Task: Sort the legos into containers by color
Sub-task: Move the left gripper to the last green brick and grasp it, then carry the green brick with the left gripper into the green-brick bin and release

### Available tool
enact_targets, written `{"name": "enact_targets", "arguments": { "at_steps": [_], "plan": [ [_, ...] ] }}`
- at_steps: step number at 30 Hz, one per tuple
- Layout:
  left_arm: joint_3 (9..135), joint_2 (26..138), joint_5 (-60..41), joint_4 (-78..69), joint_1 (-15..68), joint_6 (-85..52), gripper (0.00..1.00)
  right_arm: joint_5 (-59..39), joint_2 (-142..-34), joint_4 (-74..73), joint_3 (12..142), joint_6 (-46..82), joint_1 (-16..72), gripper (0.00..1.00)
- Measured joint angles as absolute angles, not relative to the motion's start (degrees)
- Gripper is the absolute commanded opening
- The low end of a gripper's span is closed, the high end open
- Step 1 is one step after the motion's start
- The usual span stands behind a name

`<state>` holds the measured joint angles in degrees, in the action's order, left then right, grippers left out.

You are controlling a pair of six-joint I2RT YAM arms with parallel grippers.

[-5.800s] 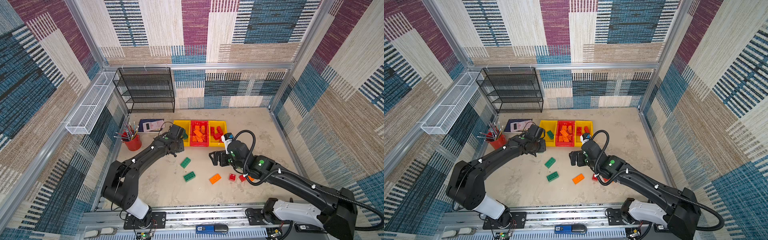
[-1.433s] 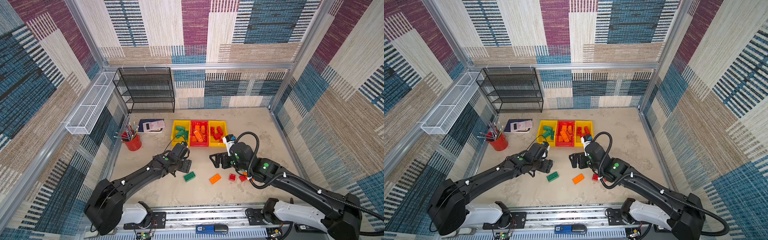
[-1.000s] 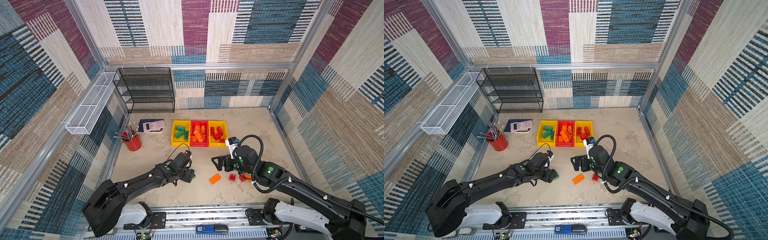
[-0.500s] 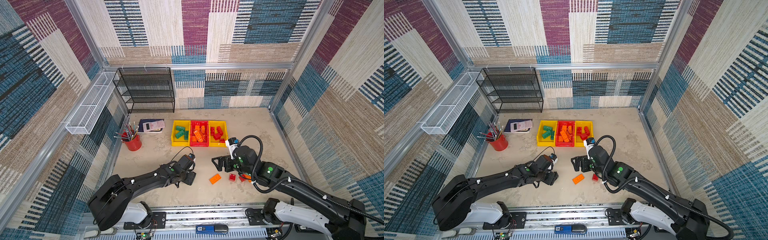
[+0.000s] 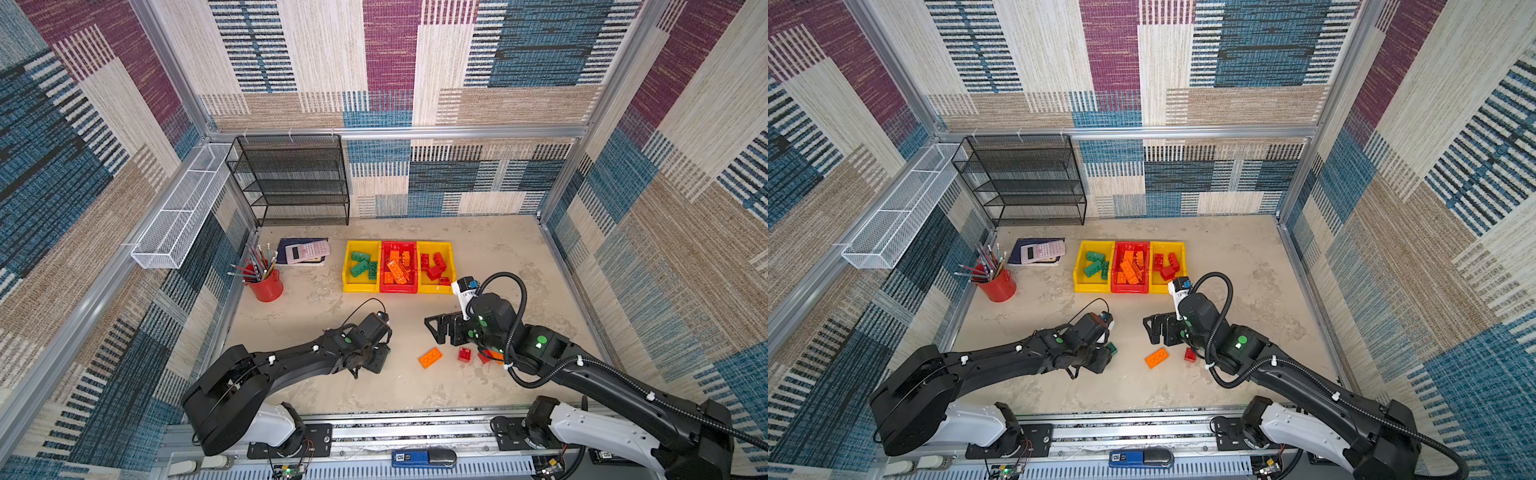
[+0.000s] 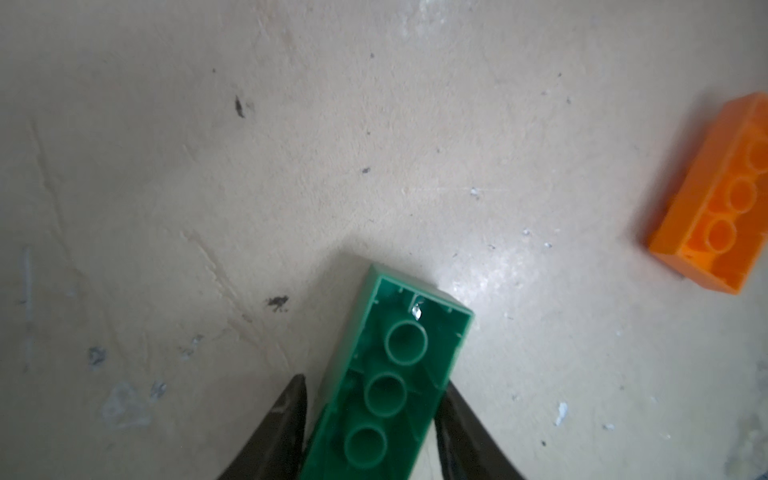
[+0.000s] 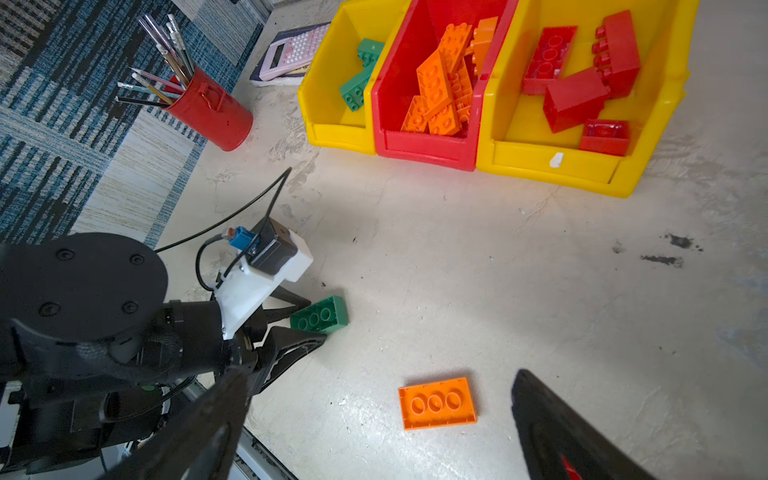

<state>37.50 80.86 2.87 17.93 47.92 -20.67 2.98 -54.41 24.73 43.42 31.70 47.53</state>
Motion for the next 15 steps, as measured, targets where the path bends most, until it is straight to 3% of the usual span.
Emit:
{"name": "enact_targets", "arguments": {
  "at_steps": [11,15],
  "plan": [
    [42.09,84.53,5.56,21.78,48.49,-21.37,0.34,3.07,-51.55,24.93,41.89,32.49,47.53,1.0],
    [46.13,84.51,9.28,25.52,48.38,-22.06,0.33,3.18,-51.07,24.97,41.89,32.49,47.53,1.0]
  ]
}}
